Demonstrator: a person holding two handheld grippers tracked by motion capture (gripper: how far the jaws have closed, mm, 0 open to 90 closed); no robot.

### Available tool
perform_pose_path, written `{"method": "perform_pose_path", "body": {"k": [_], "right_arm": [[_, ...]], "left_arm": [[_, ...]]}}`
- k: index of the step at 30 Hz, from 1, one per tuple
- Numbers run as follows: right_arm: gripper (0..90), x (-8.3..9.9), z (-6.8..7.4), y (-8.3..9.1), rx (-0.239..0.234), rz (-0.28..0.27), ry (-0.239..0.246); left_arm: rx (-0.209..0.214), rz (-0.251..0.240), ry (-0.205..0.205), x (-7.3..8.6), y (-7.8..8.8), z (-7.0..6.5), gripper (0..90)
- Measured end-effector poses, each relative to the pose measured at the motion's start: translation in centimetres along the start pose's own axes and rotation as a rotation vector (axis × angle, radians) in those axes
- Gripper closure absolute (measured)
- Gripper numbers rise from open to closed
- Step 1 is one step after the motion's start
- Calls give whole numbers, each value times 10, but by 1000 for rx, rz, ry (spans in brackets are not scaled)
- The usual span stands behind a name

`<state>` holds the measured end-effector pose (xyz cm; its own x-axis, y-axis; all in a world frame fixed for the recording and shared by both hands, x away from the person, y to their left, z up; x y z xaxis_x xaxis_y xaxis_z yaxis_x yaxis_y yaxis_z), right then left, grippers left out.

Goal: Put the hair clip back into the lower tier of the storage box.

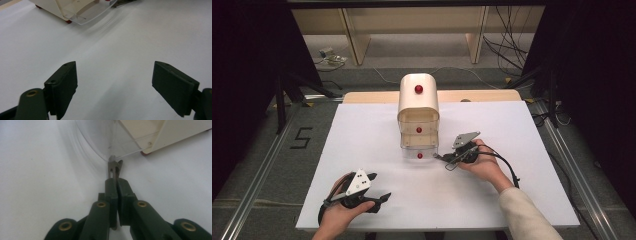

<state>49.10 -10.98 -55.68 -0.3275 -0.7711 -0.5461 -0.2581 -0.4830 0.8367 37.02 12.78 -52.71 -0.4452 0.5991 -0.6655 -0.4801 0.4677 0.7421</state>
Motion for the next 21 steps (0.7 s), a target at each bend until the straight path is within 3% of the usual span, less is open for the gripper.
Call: {"method": "perform_pose_path", "body": {"k": [3, 5, 8, 10, 15, 21], "right_arm": [[785, -1, 1, -3, -6, 10, 3], [783, -2, 2, -7, -15, 4, -19], [810, -4, 0, -9, -36, -23, -43], [860, -4, 0, -10, -38, -24, -54], [877, -4, 1, -9, -49, -22, -107], [899, -2, 1, 0, -39, -20, -92]], "left_arm": [[-1, 1, -3, 0, 0, 0, 204], [-1, 2, -3, 0, 0, 1, 204], [0, -1, -3, 0, 0, 0, 204], [0, -2, -1, 0, 0, 0, 204], [0, -4, -2, -1, 0, 0, 204], [0, -5, 5, -1, -1, 0, 205]]}}
Point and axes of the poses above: each handheld gripper's, and its own axes: y roughly backward along the jaws, x roughly out of its underside, z roughly to its left, the point moved 10 cm from there along -y, roughly forward along the jaws, and after that the axes turned 12 degrees about z, right-handed, at the moved point
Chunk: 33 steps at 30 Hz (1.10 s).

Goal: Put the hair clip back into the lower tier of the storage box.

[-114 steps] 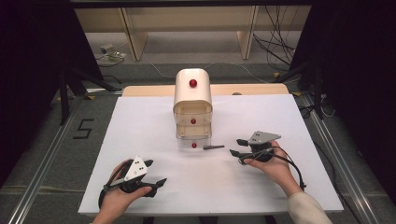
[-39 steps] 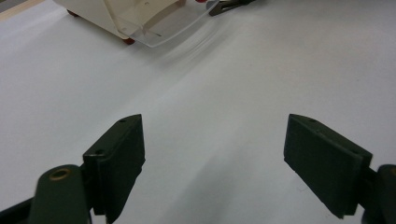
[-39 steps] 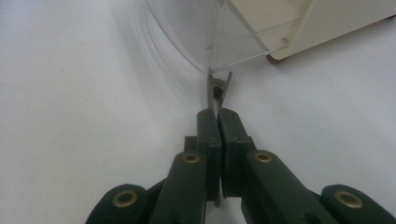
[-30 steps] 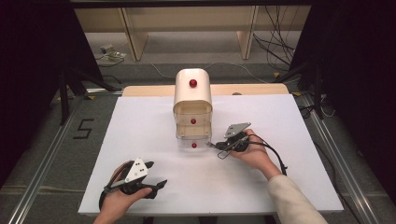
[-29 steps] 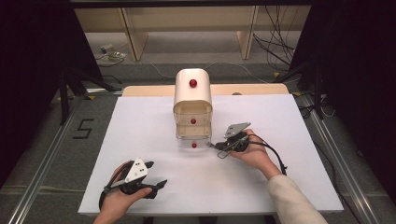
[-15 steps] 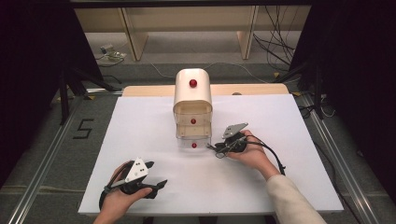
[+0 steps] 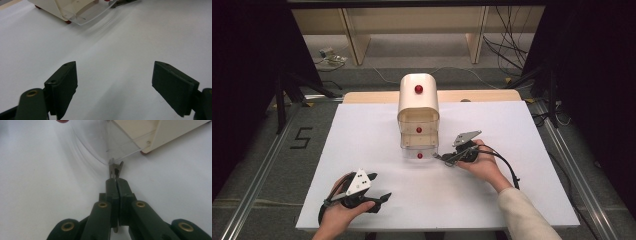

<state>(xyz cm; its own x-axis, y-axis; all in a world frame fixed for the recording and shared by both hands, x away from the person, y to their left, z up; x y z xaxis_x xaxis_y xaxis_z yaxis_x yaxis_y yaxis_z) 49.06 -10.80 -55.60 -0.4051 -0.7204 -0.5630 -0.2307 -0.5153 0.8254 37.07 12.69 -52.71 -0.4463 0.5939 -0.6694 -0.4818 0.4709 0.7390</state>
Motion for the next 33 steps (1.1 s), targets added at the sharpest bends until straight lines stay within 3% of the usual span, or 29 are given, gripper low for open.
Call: {"method": "perform_pose_path", "body": {"k": [3, 8, 9, 11, 16, 21, 24, 26, 28, 33], "right_arm": [[893, 2, 0, -1, 9, 24, 22], [833, -1, 1, -9, 10, 12, 21], [834, -1, 0, -10, 8, 7, 22], [870, -2, 0, -10, -10, -8, -23], [888, -2, 0, -9, -4, 1, -42], [900, 3, 0, -2, 1, 30, -14], [892, 2, -1, -2, 6, 25, -2], [869, -3, -3, -6, 40, 12, 23], [785, -8, 0, -14, 33, -1, 3], [845, -12, -1, -17, 30, -28, -15]], "left_arm": [[1, 5, -4, 0, 0, 0, 205], [0, 3, -4, 0, 0, 0, 205], [0, 1, -3, 0, 0, 0, 205], [0, 0, -1, 0, 0, 0, 205], [1, 1, -3, 0, 0, -1, 205], [1, 7, -9, 0, -1, -1, 205], [2, 8, -10, 0, -1, -1, 206], [0, 8, -11, 0, 0, -1, 205], [1, 6, -10, 0, 0, -1, 205], [3, 0, -4, 0, 0, 0, 205]]}}
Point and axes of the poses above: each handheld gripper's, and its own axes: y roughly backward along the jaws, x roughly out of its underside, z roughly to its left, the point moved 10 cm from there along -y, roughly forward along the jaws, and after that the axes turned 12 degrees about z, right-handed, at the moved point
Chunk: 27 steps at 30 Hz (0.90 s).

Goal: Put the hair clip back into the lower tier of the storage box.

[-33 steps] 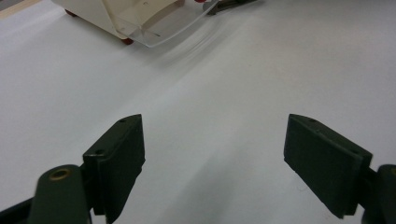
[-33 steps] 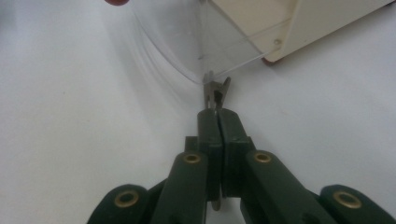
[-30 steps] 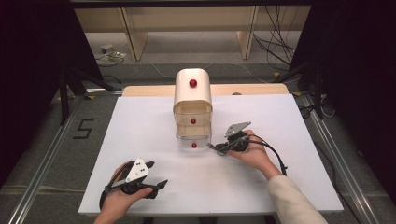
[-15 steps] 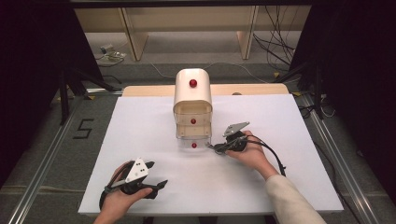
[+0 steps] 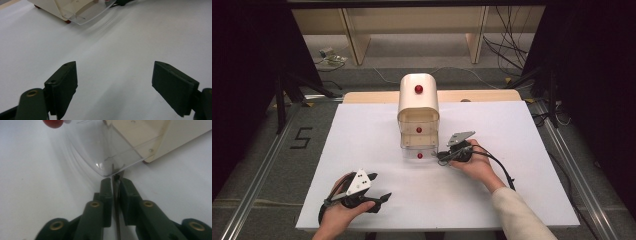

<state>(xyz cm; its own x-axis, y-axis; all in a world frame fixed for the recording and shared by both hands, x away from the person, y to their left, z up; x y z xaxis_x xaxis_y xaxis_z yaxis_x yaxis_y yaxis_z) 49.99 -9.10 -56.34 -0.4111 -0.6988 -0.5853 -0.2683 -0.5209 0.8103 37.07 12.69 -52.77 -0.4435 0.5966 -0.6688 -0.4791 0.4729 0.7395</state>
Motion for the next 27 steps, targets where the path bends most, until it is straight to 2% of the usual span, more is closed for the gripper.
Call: {"method": "perform_pose_path", "body": {"k": [2, 3, 5, 8, 9, 12, 14, 21, 27], "right_arm": [[858, 1, 0, 1, -8, -2, -28], [880, 2, -1, 3, 19, 15, -12], [896, 4, -1, 6, 26, 28, 3], [900, 7, 0, 9, 18, 29, -4], [900, 8, 0, 9, 24, 30, 11], [900, 7, 1, 9, 32, 32, 7], [900, 7, 1, 10, 20, 33, -9], [900, 15, 0, 18, 8, 57, -7], [900, 18, -1, 34, 3, 43, -14]], "left_arm": [[-1, 1, -4, 0, 1, 0, 205], [-1, -1, -4, 0, 1, 0, 205], [-2, -2, -3, -1, 1, 0, 205], [0, 6, -7, 0, 0, -1, 205], [-1, 5, -7, -1, 0, -1, 206], [-3, 2, -8, -1, 0, -2, 206], [-3, 0, 0, 0, 1, -1, 205], [-6, 1, -4, 0, 1, 0, 206], [-8, 2, -3, 0, 1, 0, 206]]}}
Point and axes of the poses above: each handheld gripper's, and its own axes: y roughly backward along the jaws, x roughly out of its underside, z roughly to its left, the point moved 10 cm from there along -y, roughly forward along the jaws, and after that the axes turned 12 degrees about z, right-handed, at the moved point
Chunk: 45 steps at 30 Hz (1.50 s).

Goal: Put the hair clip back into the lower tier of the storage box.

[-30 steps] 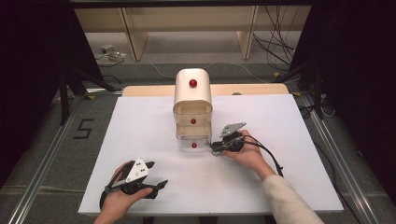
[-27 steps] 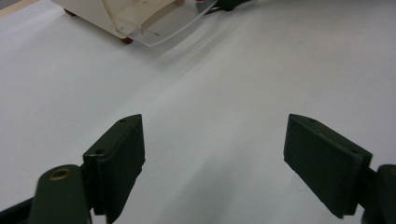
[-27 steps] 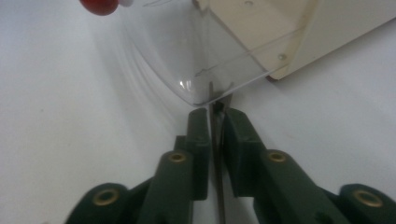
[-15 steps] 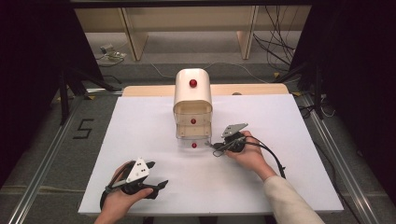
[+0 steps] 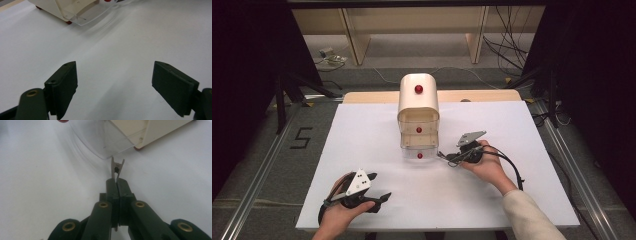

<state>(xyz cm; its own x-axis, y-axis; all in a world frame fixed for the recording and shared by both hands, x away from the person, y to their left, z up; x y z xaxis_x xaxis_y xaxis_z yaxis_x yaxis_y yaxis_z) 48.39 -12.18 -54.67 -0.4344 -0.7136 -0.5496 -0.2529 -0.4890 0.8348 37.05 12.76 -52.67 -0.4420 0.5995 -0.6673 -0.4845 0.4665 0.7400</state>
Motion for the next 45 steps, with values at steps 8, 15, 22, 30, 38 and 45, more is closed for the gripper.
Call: {"method": "perform_pose_path", "body": {"k": [8, 15, 22, 30, 38, 45], "right_arm": [[900, 11, -3, 10, 8, 7, -10], [900, 7, -1, 22, 11, -30, -12], [900, 1, 1, 36, 18, -59, -3], [900, 0, 2, 45, 20, -72, -2], [900, -5, 2, 55, 30, -86, 3], [900, -11, 1, 62, 34, -93, 12]], "left_arm": [[-2, -1, 2, 0, 0, 0, 205], [-4, -5, 7, -1, 0, 1, 206], [-5, -7, 8, -1, 0, 1, 205], [-7, -5, 10, -1, 0, 1, 205], [-6, -8, 15, -1, 0, 2, 205], [-6, -10, 17, -1, 0, 2, 205]]}}
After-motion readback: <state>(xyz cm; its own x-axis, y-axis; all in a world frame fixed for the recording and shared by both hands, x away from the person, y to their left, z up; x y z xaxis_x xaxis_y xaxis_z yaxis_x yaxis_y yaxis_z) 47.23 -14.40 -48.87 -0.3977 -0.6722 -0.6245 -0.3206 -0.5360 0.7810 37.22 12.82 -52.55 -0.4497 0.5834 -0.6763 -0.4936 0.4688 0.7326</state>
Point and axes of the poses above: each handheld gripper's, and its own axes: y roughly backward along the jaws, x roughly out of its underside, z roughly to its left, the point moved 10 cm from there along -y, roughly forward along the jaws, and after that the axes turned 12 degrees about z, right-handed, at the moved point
